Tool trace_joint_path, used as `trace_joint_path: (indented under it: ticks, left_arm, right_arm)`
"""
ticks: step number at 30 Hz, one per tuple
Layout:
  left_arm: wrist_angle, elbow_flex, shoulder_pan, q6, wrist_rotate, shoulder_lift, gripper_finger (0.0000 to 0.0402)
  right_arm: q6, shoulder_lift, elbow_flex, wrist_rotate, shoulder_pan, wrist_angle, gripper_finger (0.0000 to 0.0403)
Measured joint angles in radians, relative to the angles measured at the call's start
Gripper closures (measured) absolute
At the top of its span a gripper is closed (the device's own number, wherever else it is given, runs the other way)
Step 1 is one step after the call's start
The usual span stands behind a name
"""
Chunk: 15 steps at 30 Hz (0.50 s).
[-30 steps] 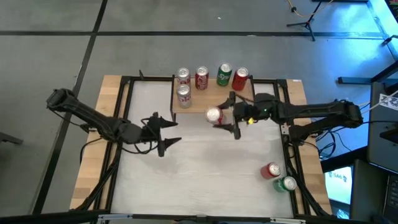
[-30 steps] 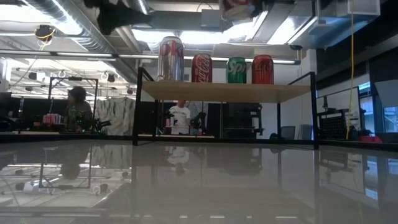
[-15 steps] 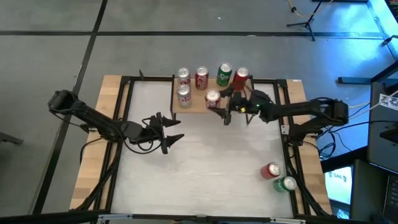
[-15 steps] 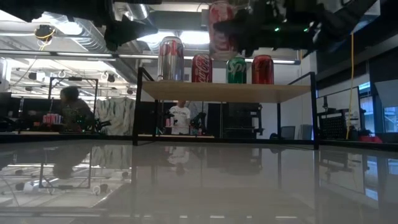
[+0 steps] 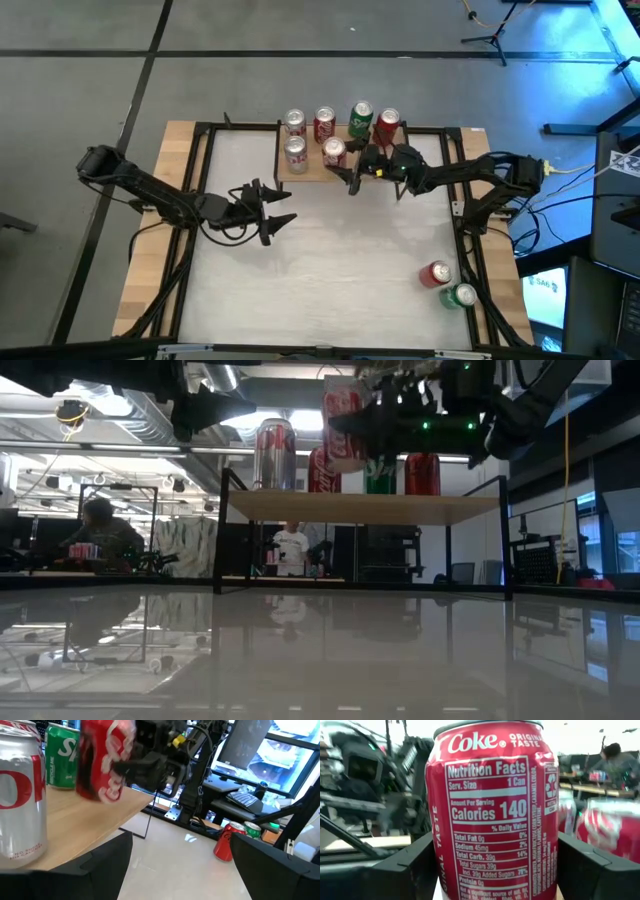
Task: Place canned beverage on shelf
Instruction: Put the red-white soda can aligned with the other red soda can on the shelf
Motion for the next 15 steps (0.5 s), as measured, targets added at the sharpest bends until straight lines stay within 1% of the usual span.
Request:
trace_joint_path:
  ticks: [15]
  left_arm:
    - [-0.001,0.000,0.000,0.000,0.000,0.000,0.0076]
  right_arm:
    - [0.012,0.017,-0.001,0.029,0.003,0.010,0.0101]
